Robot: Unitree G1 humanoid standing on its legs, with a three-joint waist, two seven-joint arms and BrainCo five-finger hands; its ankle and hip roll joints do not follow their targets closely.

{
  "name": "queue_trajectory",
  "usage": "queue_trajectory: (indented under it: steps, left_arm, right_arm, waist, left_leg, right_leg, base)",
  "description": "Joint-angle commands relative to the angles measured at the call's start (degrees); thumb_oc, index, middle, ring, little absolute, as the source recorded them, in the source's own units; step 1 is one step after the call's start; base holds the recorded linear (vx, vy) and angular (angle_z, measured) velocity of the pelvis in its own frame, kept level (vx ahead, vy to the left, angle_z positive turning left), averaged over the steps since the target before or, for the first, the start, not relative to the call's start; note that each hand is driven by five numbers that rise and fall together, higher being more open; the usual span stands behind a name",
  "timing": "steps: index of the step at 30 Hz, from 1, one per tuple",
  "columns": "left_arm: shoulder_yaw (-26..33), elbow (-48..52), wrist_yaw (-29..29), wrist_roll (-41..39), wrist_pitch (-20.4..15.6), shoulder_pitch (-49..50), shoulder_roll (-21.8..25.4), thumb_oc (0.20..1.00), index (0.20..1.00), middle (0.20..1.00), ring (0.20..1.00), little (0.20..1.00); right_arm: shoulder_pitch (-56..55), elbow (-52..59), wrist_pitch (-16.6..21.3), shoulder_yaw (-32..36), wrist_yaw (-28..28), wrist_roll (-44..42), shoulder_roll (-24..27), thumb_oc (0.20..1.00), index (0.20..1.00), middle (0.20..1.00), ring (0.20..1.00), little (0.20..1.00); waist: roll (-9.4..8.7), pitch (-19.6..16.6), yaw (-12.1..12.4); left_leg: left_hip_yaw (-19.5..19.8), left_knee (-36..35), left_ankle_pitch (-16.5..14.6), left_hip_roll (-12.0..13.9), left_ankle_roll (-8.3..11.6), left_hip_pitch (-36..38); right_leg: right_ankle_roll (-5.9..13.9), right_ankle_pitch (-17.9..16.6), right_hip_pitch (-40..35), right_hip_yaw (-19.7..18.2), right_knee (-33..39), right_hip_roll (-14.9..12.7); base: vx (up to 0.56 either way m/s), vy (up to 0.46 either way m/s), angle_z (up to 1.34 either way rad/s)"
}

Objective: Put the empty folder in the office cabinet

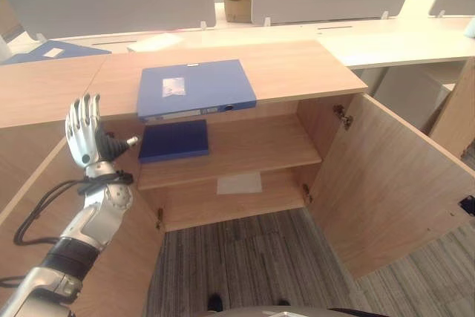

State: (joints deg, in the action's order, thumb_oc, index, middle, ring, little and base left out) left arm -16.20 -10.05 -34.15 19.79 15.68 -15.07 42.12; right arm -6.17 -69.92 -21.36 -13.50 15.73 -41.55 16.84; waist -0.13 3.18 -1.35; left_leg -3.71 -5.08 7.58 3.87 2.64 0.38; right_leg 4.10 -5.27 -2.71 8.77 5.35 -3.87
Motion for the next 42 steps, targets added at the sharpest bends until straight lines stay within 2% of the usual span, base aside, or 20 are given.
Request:
queue_trajectory:
  steps: [1,4,8,11,17,23,28,34,42]
  left_arm:
    - [-1.42,-0.66,1.31,11.41,-0.53,-4.88,2.64,1.0,1.0,1.0,1.0,1.0]
    - [-2.69,-0.27,2.74,14.54,-0.94,-6.38,3.64,1.0,1.0,1.0,1.0,1.0]
    - [-8.76,-1.32,7.52,20.24,-2.7,-10.21,5.48,1.0,1.0,1.0,1.0,1.0]
    - [-13.11,-4.49,7.67,20.16,-2.4,-11.77,5.54,1.0,1.0,1.0,1.0,1.0]
    - [-17.92,-10.55,5.62,20.25,-1.03,-13.81,4.68,1.0,1.0,1.0,1.0,1.0]
    - [-17.86,-16.0,2.43,19.66,-0.23,-15.19,3.85,1.0,1.0,1.0,1.0,1.0]
    - [-15.3,-20.78,-0.53,17.76,0.51,-16.43,3.26,1.0,1.0,1.0,1.0,1.0]
    - [-13.65,-25.16,0.26,17.46,-0.27,-17.76,3.56,1.0,1.0,1.0,1.0,1.0]
    - [-14.98,-29.94,4.22,16.44,-0.64,-20.5,5.01,1.0,1.0,1.0,1.0,1.0]
  right_arm:
    - [2.49,-0.19,0.05,-1.73,0.68,1.49,1.13,1.0,1.0,1.0,1.0,1.0]
    - [2.25,-0.17,0.04,-1.61,0.62,1.76,0.97,1.0,1.0,1.0,1.0,1.0]
    - [1.63,-0.38,-0.49,-0.71,0.92,3.41,1.3,1.0,1.0,1.0,1.0,1.0]
    - [1.54,-0.67,-0.65,-0.51,1.0,3.97,1.49,1.0,1.0,1.0,1.0,1.0]
    - [1.1,-0.89,-1.03,0.16,1.57,5.47,2.18,1.0,1.0,1.0,1.0,1.0]
    - [0.61,-0.92,-1.51,0.75,1.89,6.46,2.8,1.0,1.0,1.0,1.0,1.0]
    - [-0.21,-0.75,-1.53,1.2,2.27,6.94,3.24,1.0,1.0,1.0,1.0,1.0]
    - [-0.74,-0.22,-1.54,1.42,2.56,7.12,3.56,1.0,1.0,1.0,1.0,1.0]
    - [-1.31,3.02,-1.88,1.32,1.76,3.21,4.94,1.0,1.0,1.0,1.0,1.0]
  waist:
    - [-0.57,1.03,-1.12]
    - [-0.54,0.69,-1.53]
    - [-0.15,-0.18,-3.15]
    - [0.15,-0.55,-4.14]
    - [0.49,-1.02,-5.88]
    - [0.46,-1.26,-6.94]
    - [0.25,-1.43,-7.62]
    - [0.07,-1.64,-8.2]
    - [0.12,-1.14,-9.54]
  left_leg:
    - [-1.32,0.08,-9.56,-1.37,0.1,1.35]
    - [-1.52,0.08,-9.7,-1.27,0.18,1.45]
    - [-2.54,0.08,-10.23,-1.11,0.13,2.13]
    - [-3.36,0.08,-10.46,-1.05,0.03,2.53]
    - [-4.9,0.08,-10.66,-0.93,-0.02,2.89]
    - [-6.09,0.08,-10.7,-0.8,-0.01,3.05]
    - [-7.0,0.08,-10.66,-0.63,0.07,3.05]
    - [-7.65,0.08,-10.47,-0.46,0.16,2.94]
    - [-8.48,0.08,-10.16,-0.33,0.23,2.47]
  right_leg:
    - [2.22,6.0,-1.59,-0.66,-0.35,0.18]
    - [2.39,5.95,-1.52,-0.87,-0.35,0.13]
    - [2.88,5.8,-1.53,-1.86,-0.35,0.08]
    - [3.11,5.67,-1.5,-2.48,-0.35,0.09]
    - [3.6,5.37,-1.12,-3.69,-0.35,0.09]
    - [3.8,5.09,-0.74,-4.44,-0.35,0.2]
    - [3.84,4.84,-0.34,-5.03,-0.35,0.29]
    - [3.88,4.52,0.06,-5.51,-0.35,0.47]
    - [3.85,4.31,0.66,-6.4,-0.35,0.75]
  base:
    - [0.0,-0.005,-0.04]
    - [0.0,0.0,0.0]
    - [0.01,0.014,-0.05]
    - [0.02,0.024,-0.09]
    - [0.01,0.026,-0.12]
    - [0.01,0.016,-0.09]
    - [0.01,0.006,-0.05]
    - [0.02,0.005,-0.1]
    - [0.01,0.013,0.0]
